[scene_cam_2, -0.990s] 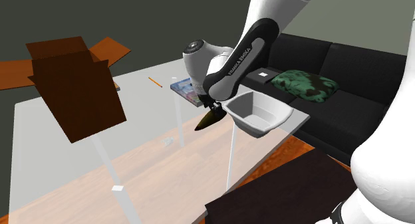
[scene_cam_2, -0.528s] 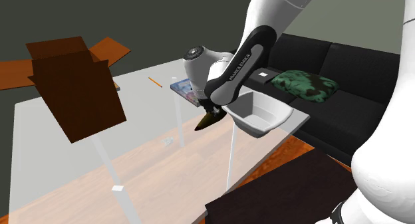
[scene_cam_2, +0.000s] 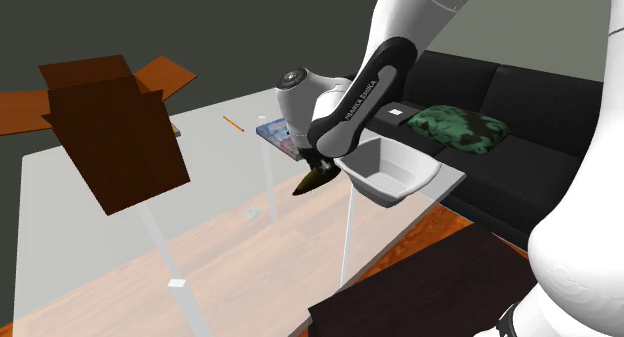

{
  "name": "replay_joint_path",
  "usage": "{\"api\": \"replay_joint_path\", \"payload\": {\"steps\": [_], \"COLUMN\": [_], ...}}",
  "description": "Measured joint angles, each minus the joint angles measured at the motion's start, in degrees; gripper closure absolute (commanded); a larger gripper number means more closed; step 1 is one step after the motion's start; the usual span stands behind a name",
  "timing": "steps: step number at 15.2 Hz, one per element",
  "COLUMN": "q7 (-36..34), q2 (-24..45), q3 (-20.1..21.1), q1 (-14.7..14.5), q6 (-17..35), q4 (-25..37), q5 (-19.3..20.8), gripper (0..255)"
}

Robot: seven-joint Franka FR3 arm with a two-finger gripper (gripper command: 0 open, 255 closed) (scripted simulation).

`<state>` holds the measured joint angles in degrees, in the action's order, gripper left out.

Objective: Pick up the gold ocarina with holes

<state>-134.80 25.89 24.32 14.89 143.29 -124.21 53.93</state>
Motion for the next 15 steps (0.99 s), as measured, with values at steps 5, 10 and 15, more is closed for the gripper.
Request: {"api": "replay_joint_path", "payload": {"steps": [5,10,15], "q7": [3.0,6.47,9.48], "q2": [-3.11,-6.42,-9.32], "q3": [1.75,3.55,4.94], "q1": [1.27,2.58,3.65], "q6": [-1.42,-3.16,-4.65], "q4": [-0.75,-1.12,-1.39], "q5": [-3.45,-7.36,-10.76], "gripper": [255,255,255]}}
